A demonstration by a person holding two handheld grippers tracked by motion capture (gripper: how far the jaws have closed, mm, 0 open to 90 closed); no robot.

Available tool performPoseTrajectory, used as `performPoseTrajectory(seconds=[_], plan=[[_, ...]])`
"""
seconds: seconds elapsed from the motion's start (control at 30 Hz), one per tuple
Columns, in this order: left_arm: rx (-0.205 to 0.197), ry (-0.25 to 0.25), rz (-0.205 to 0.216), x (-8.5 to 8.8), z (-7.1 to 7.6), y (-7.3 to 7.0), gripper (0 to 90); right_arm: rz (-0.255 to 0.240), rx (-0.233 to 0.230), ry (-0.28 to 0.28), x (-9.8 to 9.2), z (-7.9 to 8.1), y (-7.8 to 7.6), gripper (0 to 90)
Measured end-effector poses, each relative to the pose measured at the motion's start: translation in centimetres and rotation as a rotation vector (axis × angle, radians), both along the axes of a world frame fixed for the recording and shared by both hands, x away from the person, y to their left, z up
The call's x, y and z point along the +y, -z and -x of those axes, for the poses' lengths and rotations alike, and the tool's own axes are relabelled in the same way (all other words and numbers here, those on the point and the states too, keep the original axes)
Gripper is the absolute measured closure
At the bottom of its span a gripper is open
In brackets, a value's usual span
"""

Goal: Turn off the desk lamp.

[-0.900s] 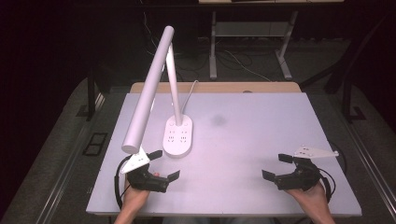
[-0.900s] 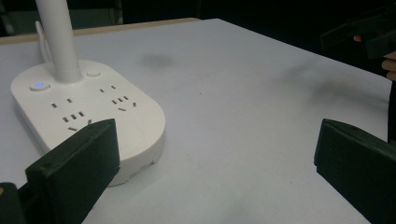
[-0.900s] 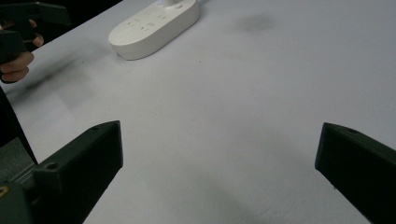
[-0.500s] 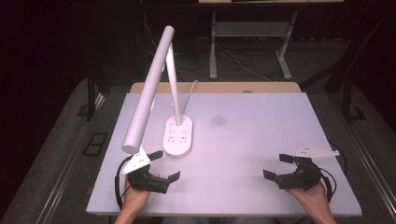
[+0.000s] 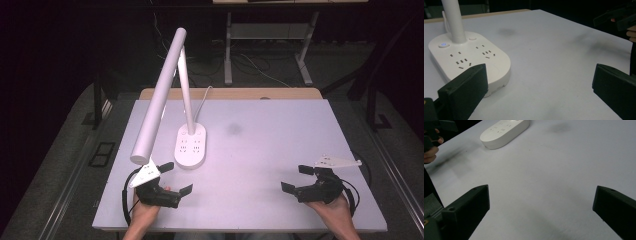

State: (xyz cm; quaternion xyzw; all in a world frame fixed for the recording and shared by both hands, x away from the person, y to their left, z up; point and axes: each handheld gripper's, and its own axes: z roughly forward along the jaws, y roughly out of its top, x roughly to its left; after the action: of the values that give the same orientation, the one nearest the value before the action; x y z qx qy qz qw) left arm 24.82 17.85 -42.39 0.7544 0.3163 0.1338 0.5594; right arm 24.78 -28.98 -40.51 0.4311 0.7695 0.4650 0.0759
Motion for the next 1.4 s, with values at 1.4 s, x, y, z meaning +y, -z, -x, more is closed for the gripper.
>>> performPoseTrajectory(seconds=[1.4], plan=[[0.005, 0.025, 0.003, -0.3, 0.1, 0.1, 0.0, 0.068, 0.012, -0.122, 4.1, -5.1, -4.5, 0.8]])
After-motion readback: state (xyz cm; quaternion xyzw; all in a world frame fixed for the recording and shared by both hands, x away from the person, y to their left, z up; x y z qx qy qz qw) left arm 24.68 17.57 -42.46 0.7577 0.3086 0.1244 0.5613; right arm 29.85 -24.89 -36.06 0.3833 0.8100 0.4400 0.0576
